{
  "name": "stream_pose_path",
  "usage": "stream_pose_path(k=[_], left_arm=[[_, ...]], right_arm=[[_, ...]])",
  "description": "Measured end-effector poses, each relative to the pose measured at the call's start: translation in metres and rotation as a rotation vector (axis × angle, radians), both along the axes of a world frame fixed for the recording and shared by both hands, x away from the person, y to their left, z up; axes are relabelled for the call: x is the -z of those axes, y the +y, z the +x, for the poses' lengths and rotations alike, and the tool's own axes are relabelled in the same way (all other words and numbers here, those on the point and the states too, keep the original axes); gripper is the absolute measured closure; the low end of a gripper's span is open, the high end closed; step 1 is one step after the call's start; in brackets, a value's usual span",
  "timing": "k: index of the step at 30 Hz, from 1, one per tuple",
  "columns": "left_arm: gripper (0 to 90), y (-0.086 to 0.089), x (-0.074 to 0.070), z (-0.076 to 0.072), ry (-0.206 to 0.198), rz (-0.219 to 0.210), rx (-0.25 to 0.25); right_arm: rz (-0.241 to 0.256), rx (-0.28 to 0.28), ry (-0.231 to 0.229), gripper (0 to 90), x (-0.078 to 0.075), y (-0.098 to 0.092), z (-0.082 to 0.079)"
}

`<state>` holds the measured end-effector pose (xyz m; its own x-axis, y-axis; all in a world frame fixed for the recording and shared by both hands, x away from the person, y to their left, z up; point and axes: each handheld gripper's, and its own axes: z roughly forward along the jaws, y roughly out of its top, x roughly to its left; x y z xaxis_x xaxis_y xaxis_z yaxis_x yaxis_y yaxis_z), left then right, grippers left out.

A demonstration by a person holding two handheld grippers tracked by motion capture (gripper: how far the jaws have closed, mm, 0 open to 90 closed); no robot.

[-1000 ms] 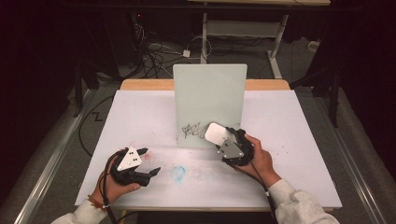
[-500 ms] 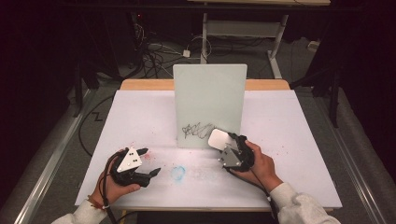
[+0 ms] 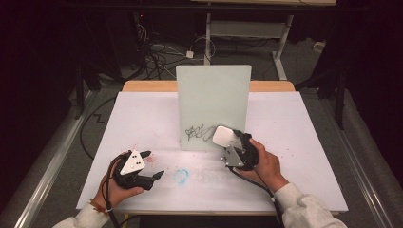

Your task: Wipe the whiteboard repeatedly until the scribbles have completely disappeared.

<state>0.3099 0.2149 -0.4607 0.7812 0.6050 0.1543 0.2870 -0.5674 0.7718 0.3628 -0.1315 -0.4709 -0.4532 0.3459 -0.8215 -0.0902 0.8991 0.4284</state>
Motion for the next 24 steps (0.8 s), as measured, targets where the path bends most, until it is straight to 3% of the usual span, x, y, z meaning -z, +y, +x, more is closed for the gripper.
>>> stream_pose_path(k=[4, 8, 13, 18, 24], left_arm=[[18.5, 0.000, 0.000, 0.000, 0.001, -0.003, 0.003], [18.5, 0.001, 0.000, 0.000, 0.004, -0.012, 0.002], [18.5, 0.001, 0.001, 0.001, 0.010, -0.011, 0.002], [18.5, 0.001, 0.001, 0.001, 0.011, -0.007, 0.002], [18.4, 0.002, 0.001, 0.000, 0.010, -0.009, -0.002]], right_arm=[[-0.016, -0.055, 0.020, 30.6, 0.004, 0.029, -0.001], [-0.037, -0.087, 0.006, 30.5, 0.008, 0.058, -0.001], [-0.028, -0.098, 0.010, 30.5, 0.008, 0.073, 0.000], [-0.034, -0.119, -0.016, 30.5, 0.014, 0.097, 0.000], [-0.064, -0.125, -0.022, 30.6, 0.017, 0.104, -0.002]])
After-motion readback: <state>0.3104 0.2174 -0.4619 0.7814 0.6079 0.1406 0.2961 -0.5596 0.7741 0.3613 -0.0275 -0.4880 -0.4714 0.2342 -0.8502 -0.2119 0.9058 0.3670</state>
